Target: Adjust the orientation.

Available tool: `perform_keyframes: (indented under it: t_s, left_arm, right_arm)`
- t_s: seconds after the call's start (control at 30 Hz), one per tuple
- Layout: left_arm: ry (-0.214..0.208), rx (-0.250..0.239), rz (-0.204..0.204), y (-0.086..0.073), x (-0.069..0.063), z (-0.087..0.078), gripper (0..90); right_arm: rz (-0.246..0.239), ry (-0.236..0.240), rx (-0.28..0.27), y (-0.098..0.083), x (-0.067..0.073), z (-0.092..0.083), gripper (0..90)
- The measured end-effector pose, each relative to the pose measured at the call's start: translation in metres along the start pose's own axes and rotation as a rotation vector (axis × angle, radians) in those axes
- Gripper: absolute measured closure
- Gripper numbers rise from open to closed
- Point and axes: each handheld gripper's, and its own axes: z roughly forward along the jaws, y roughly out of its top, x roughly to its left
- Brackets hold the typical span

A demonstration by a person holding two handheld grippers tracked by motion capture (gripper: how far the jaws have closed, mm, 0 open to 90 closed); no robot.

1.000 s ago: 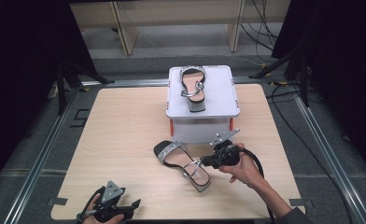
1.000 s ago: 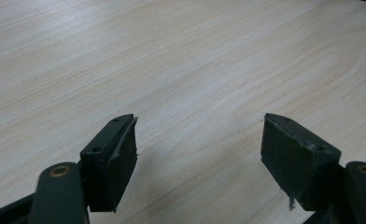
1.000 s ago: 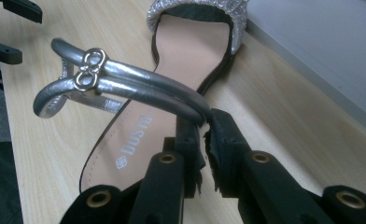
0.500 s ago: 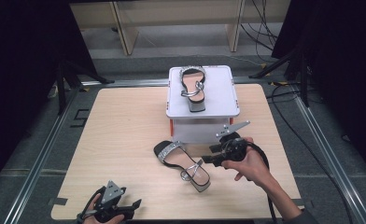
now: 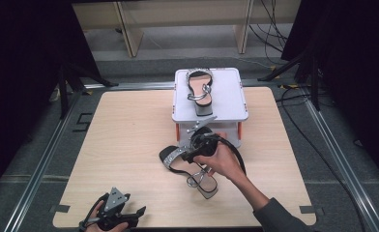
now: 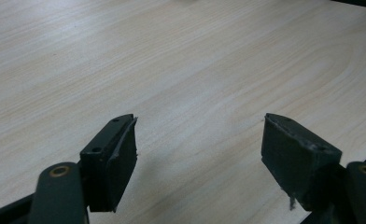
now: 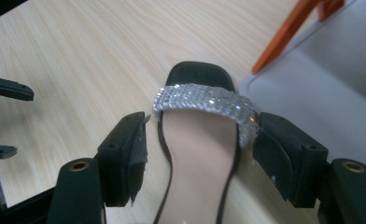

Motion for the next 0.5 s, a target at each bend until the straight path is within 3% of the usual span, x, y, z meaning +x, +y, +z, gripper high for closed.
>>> perform_keyframes:
  t_s: [0.03, 0.23, 0.3, 0.4, 0.5]
  left_arm:
    - [-0.006, -0.002, 0.007, 0.0, 0.0, 0.0, 26.5]
    - [-0.017, -0.021, -0.008, -0.001, -0.001, -0.001, 26.3]
    - [-0.002, -0.009, -0.002, -0.001, 0.0, -0.001, 26.2]
    - [-0.01, -0.015, 0.0, -0.001, 0.0, -0.001, 26.2]
    - [-0.011, -0.006, -0.006, 0.0, -0.001, -0.001, 26.3]
  right_arm:
    - [0.036, 0.011, 0.018, 0.001, 0.003, 0.004, 35.4]
    - [-0.004, -0.012, 0.079, -0.001, 0.01, 0.026, 35.7]
    - [-0.017, -0.008, 0.094, -0.006, 0.011, 0.032, 35.7]
    - [-0.003, 0.003, 0.115, -0.017, 0.013, 0.034, 35.8]
    - [-0.018, -0.007, 0.126, -0.027, 0.013, 0.035, 35.8]
